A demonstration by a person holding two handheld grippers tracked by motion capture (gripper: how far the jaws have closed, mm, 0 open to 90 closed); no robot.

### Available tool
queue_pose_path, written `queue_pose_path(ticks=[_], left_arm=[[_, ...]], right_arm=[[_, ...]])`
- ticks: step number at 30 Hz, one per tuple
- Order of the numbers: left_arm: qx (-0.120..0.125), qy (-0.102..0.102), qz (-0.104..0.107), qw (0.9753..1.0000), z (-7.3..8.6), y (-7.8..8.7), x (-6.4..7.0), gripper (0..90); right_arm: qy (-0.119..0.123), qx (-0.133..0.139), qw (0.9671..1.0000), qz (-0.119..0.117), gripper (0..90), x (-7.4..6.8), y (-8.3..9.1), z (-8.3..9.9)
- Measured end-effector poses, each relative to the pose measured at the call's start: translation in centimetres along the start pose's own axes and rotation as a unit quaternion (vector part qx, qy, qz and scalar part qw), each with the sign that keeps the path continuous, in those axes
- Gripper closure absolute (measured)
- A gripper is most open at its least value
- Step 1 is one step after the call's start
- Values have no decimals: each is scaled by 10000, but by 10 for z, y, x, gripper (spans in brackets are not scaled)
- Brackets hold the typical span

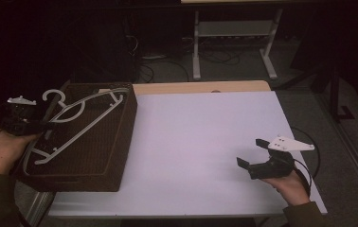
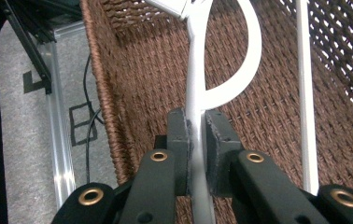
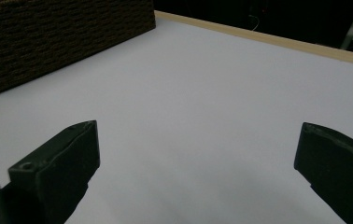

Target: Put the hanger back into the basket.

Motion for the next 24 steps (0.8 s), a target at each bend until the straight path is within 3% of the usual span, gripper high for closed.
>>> queue_pose_path(ticks=[5, 6, 8, 13, 17, 18, 19, 21, 24], left_arm=[[62, 35, 69, 10000, 2, -3, -1, 795], [117, 105, 129, 9998, 2, -3, -1, 743], [155, 125, 38, 9998, 1, -2, -2, 633], [288, 119, 114, 9994, -2, 2, 2, 507], [517, 186, 333, 9979, -9, 8, 13, 388], [672, 233, 452, 9964, -14, 10, 19, 368], [672, 233, 452, 9964, -14, 10, 19, 351], [839, 308, 596, 9942, -18, 13, 27, 321], [1142, 374, 827, 9893, -26, 18, 41, 256]], right_arm=[[40, 12, 10000, 8, 0, 0, 1, 0], [39, 18, 10000, 12, 0, 0, 1, 0], [44, 30, 10000, 7, 0, 0, 1, -1], [42, 48, 10000, -4, 0, 0, 1, -2], [64, 69, 10000, -21, 0, 0, 1, -4], [66, 73, 9999, -27, 0, 0, 1, -5], [63, 77, 9999, -37, 0, -1, 1, -5], [73, 81, 9999, -43, 0, -1, 1, -7], [77, 163, 9998, -105, 0, -1, 3, -13]])
Point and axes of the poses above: each handheld gripper's, and its own axes: y roughly backward along the jaws, z roughly out of its underside, x roughly to its right, the point moved 5 cm from there along -y, roughly forward along the jaws, and after that the axes turned 5 degrees about -z, right-handed, at the moved point
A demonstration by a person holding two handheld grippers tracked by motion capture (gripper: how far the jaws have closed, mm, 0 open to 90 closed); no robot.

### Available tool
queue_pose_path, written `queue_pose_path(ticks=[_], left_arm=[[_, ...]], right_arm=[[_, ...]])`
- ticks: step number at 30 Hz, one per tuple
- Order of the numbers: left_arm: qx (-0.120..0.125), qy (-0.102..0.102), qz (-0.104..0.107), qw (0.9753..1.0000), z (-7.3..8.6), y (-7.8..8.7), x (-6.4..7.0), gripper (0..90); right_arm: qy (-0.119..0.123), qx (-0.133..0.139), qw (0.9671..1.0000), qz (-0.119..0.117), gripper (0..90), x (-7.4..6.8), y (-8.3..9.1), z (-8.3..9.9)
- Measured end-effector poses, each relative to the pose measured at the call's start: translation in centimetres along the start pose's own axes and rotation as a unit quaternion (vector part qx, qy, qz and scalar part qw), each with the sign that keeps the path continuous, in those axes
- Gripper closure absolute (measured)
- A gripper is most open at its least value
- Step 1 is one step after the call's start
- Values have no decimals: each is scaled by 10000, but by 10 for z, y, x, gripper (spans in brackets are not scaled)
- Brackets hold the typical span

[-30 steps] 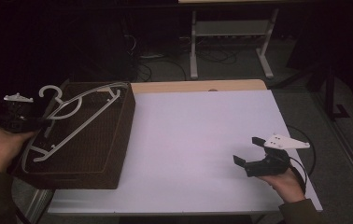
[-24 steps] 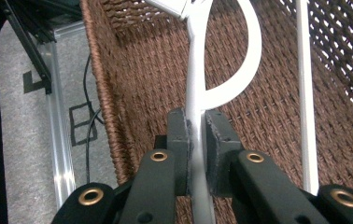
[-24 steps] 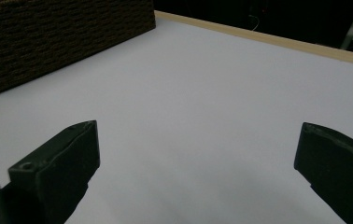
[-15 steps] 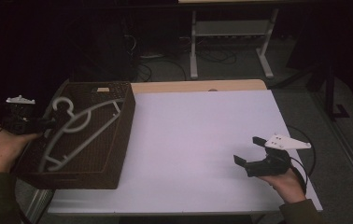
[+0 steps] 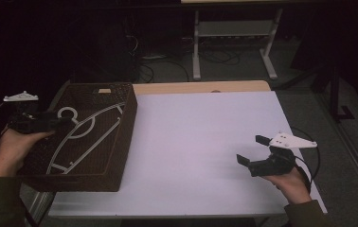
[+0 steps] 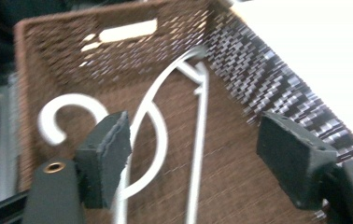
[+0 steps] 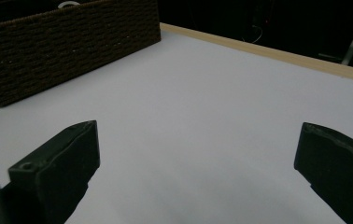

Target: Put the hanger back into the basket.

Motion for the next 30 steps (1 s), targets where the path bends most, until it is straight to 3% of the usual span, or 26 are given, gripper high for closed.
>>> queue_pose_path(ticks=[6, 9, 19, 21, 23, 25, 26, 28, 30], left_arm=[[383, -59, 287, 9988, -5, 2, 24, 205], [634, -87, 514, 9966, -6, 2, 43, 179], [1062, -292, 803, 9907, 0, -8, 95, 86], [1095, -295, 822, 9901, 1, -9, 100, 61], [1201, -384, 987, 9871, 2, -14, 119, 42], [1217, -389, 1042, 9863, 2, -15, 124, 31], [1282, -438, 1181, 9837, 3, -18, 137, 28], [1333, -443, 1237, 9823, 3, -19, 142, 27], [1495, -453, 1420, 9774, 3, -21, 157, 27]], right_arm=[[65, 78, 9999, -27, 0, 1, 3, -9], [48, 136, 9999, -70, 0, 0, 3, -16], [134, 170, 9995, -218, 0, -3, -2, -31], [109, 189, 9994, -252, 0, -4, -3, -33], [106, 216, 9993, -287, 0, -5, -4, -36], [86, 226, 9992, -314, 0, -6, -5, -38], [109, 233, 9990, -369, 0, -7, -6, -40], [111, 238, 9989, -395, 0, -8, -7, -41], [120, 248, 9986, -449, 0, -11, -8, -44]])
Point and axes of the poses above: each handheld gripper's, and its own axes: y roughly backward along the jaws, z roughly out of its underside, x roughly to its right, the point moved 5 cm from there along -y, roughly forward along the jaws, and after that the axes turned 5 degrees about -z, right-handed, at the moved point
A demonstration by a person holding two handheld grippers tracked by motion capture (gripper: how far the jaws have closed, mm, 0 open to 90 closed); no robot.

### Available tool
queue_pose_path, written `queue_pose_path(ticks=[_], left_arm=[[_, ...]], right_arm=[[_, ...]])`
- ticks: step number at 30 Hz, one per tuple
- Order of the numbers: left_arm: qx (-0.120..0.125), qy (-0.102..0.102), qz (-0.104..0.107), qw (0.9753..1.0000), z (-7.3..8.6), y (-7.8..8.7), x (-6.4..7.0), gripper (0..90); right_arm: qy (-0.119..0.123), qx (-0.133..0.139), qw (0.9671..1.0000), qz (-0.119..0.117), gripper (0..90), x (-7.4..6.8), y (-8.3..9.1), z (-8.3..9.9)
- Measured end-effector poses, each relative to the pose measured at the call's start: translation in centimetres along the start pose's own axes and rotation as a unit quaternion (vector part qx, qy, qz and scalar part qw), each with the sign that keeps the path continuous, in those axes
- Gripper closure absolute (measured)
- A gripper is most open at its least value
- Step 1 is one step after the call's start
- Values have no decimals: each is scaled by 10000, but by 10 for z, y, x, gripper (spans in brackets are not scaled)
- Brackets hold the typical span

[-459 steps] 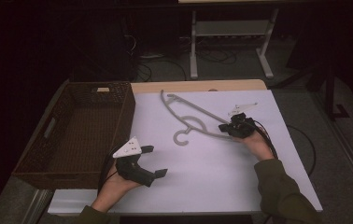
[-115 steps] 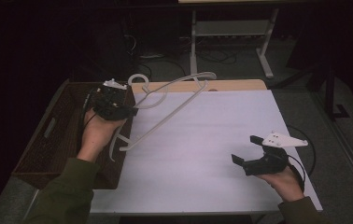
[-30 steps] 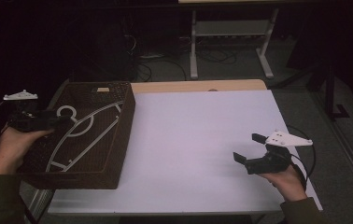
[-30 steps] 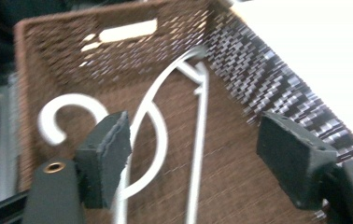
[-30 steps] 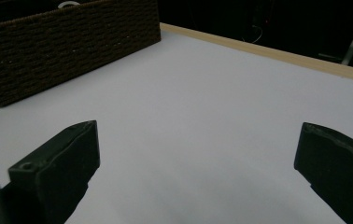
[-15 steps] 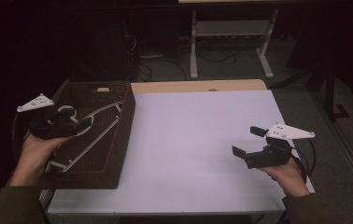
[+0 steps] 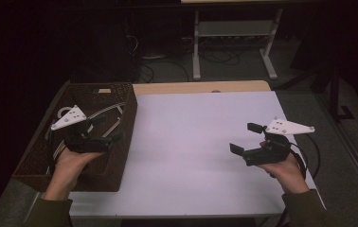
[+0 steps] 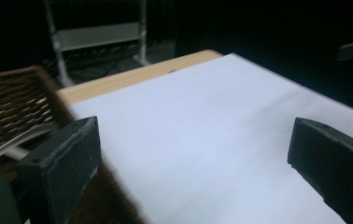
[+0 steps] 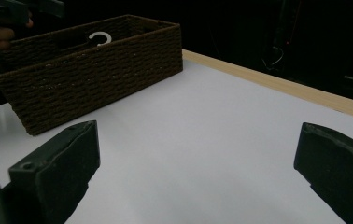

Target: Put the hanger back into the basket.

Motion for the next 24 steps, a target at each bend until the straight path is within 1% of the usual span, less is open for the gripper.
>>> queue_pose_path(ticks=[3, 4, 5, 6, 8, 9, 10, 12, 14, 15, 16, 19, 20, 21, 24], left_arm=[[136, 5, 177, 9997, 1, -6, 12, 27], [136, 5, 177, 9997, 1, -6, 12, 27], [149, 11, 239, 9996, 1, -7, 15, 27], [304, 59, 355, 9989, 1, -9, 21, 27], [367, 70, 431, 9984, 1, -12, 26, 27], [367, 70, 431, 9984, 1, -12, 26, 27], [436, 73, 487, 9978, 3, -14, 28, 27], [519, 76, 551, 9971, 4, -16, 29, 27], [570, 131, 584, 9966, 4, -17, 30, 27], [617, 127, 603, 9962, 5, -17, 30, 27], [615, 96, 583, 9964, 6, -17, 30, 27], [635, 126, 611, 9960, 7, -18, 30, 28], [717, 144, 614, 9954, 7, -17, 30, 28], [737, 141, 610, 9953, 6, -16, 29, 28], [755, 175, 610, 9951, 8, -15, 28, 28]], right_arm=[[17, 26, 10000, -43, 0, -1, -2, -3], [0, 54, 10000, -57, 0, -2, -2, -4], [0, 54, 10000, -57, 0, -2, -2, -4], [-6, 151, 9998, -116, 0, -3, -3, -6], [-41, 196, 9997, -150, 0, -4, -3, -8], [-41, 196, 9997, -150, 0, -4, -3, -8], [-51, 260, 9995, -166, 0, -5, -4, -9], [-70, 283, 9994, -183, 0, -6, -5, -10], [-30, 339, 9992, -206, 0, -6, -6, -11], [-36, 350, 9991, -221, 0, -7, -7, -12], [-28, 377, 9990, -233, 0, -7, -7, -12], [0, 407, 9989, -235, 0, -8, -9, -15], [17, 425, 9988, -238, 0, -8, -9, -16], [44, 441, 9987, -240, 0, -8, -10, -17], [52, 461, 9987, -198, 0, -8, -13, -20]])
Point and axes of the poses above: each handheld gripper's, and its own axes: y roughly backward along the jaws, z roughly out of its underside, x roughly to its right, the point moved 5 cm from there along -y, roughly forward along the jaws, and after that the axes turned 5 degrees about -z, right-handed, at the moved point
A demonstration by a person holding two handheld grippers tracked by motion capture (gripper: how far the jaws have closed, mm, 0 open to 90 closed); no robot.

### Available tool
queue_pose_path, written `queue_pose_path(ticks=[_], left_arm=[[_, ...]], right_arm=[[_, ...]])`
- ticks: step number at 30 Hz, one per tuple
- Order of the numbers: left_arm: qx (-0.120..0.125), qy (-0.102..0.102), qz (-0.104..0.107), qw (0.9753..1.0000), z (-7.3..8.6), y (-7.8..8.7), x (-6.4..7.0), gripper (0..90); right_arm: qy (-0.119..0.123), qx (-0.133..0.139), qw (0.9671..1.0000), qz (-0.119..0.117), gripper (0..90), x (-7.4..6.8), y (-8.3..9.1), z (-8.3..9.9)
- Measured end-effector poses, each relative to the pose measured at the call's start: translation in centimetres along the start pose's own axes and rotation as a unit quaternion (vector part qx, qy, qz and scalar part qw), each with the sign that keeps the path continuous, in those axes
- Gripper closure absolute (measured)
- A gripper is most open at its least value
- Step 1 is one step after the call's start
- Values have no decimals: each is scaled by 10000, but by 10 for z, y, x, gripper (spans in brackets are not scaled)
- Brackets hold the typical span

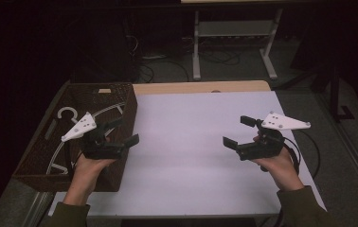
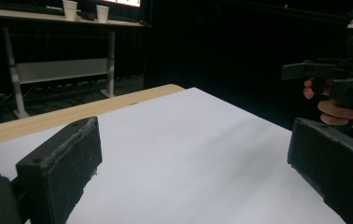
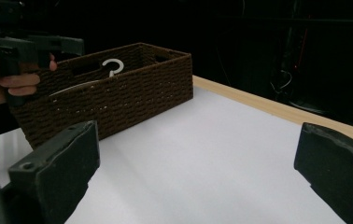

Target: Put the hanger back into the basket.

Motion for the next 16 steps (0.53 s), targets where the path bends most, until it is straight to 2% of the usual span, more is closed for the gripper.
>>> queue_pose_path(ticks=[16], left_arm=[[-13, -95, 6, 10000, 0, 0, 1, 29]], right_arm=[[106, 157, 9997, 131, 0, 2, -4, -5]])
Point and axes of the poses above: each handheld gripper's, and its own axes: y roughly backward along the jaws, z roughly out of its underside, x roughly to its right, the point moved 5 cm from there along -y, roughly forward along the jaws, and after that the axes turned 5 degrees about -z, right-handed, at the moved point
